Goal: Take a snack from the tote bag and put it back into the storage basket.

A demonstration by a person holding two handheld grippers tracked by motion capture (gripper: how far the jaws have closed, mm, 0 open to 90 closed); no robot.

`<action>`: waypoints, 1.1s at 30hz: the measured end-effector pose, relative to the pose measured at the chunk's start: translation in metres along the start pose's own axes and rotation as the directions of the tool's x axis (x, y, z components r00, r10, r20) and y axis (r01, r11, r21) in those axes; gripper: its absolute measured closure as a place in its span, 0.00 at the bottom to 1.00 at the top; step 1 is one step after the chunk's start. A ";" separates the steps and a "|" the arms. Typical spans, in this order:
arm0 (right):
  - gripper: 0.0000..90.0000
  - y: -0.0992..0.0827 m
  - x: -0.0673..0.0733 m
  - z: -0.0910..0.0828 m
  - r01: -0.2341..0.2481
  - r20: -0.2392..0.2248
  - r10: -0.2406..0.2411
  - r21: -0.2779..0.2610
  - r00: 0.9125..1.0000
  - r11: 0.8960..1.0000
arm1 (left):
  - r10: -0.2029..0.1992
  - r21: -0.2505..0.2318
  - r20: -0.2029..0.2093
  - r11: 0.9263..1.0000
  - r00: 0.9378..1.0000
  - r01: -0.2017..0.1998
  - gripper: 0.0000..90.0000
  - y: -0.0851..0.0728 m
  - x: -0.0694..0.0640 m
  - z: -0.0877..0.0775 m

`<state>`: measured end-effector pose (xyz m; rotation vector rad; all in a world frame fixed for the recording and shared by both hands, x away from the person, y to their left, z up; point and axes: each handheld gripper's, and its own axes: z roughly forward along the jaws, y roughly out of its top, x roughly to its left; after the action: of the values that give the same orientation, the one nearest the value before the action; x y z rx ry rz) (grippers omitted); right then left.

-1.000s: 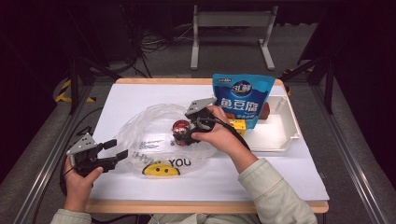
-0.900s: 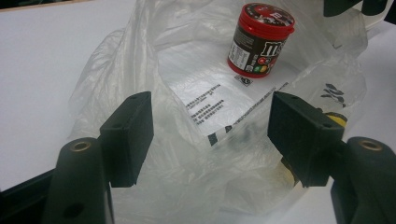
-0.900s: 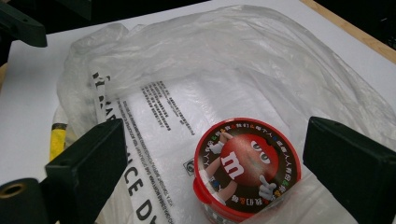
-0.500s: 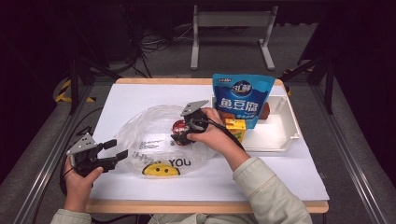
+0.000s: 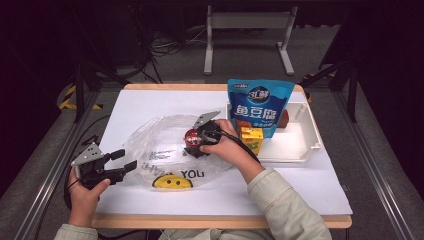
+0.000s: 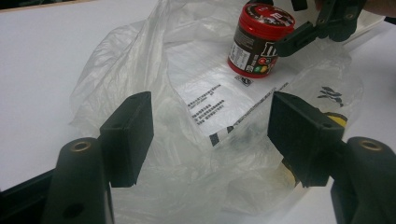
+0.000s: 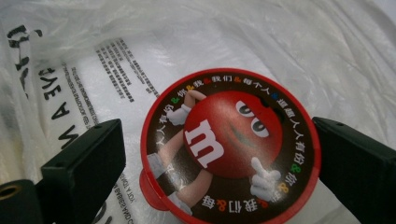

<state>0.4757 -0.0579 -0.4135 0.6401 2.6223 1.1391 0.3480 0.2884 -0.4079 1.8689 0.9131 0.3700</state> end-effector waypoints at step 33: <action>0.28 0.007 0.004 0.011 0.045 0.046 -0.052 0.143 0.998 0.989 | -0.004 -0.002 -0.004 1.000 1.000 0.004 0.36 0.000 0.001 -0.001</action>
<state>0.4778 -0.0447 -0.4163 0.6185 2.6793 0.9168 0.3481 0.2895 -0.4078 1.8645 0.9187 0.3721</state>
